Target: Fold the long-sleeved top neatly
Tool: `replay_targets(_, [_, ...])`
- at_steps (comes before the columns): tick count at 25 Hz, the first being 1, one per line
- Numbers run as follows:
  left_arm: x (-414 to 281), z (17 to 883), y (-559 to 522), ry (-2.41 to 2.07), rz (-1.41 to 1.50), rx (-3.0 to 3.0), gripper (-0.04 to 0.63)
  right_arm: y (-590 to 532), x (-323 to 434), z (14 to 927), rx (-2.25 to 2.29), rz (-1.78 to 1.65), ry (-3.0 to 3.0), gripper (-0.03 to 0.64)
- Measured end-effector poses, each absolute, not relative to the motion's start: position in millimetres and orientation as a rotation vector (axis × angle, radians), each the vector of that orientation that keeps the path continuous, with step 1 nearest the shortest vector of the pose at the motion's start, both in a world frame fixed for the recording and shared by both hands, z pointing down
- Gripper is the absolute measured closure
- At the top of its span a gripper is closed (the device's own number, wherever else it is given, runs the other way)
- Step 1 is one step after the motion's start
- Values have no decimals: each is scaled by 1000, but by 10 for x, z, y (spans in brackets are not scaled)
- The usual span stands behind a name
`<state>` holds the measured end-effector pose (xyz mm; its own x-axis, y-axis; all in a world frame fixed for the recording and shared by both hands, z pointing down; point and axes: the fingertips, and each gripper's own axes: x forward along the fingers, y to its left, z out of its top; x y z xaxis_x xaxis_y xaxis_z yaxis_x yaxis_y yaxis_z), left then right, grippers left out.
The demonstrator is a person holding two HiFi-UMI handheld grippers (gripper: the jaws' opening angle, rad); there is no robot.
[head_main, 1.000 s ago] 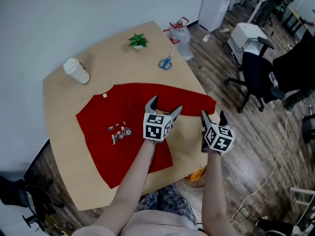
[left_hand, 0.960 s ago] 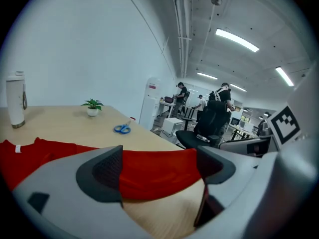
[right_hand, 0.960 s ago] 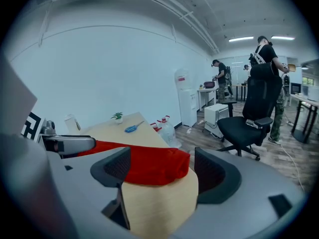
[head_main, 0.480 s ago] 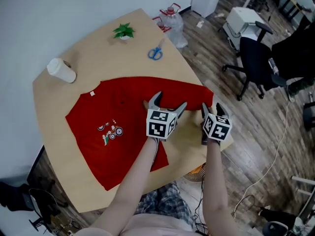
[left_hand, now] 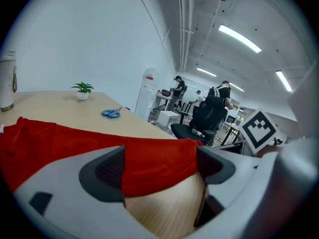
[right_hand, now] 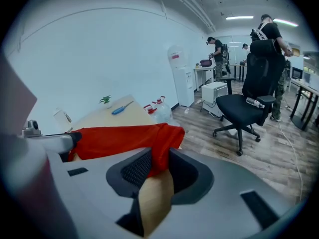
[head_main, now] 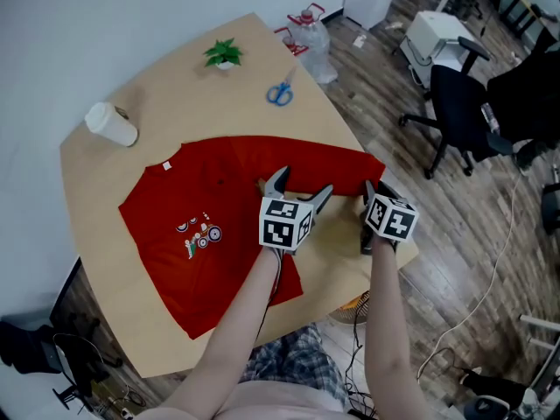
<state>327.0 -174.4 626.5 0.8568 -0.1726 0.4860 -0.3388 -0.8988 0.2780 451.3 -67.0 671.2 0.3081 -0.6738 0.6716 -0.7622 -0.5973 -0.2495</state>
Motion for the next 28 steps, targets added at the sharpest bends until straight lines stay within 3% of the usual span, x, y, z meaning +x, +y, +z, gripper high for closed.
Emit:
replay_targets(3, [3219, 6270, -1766, -397, 657, 2665, 150, -694, 4473, 6723, 2427, 1156, -1363, 550])
replay_targets(6, [3154, 6256, -1806, -421, 655, 2655, 150, -699, 4443, 6692, 2420, 1125, -1364, 566])
replay_targets(17, [2623, 5878, -2159, -594, 586, 2636, 150, -974, 4189, 5840, 2430, 891, -1537, 569])
replay_targets(28, [1567, 5602, -2667, -849, 506, 2570, 150, -1783, 3453, 5049, 2307, 657, -1805, 569])
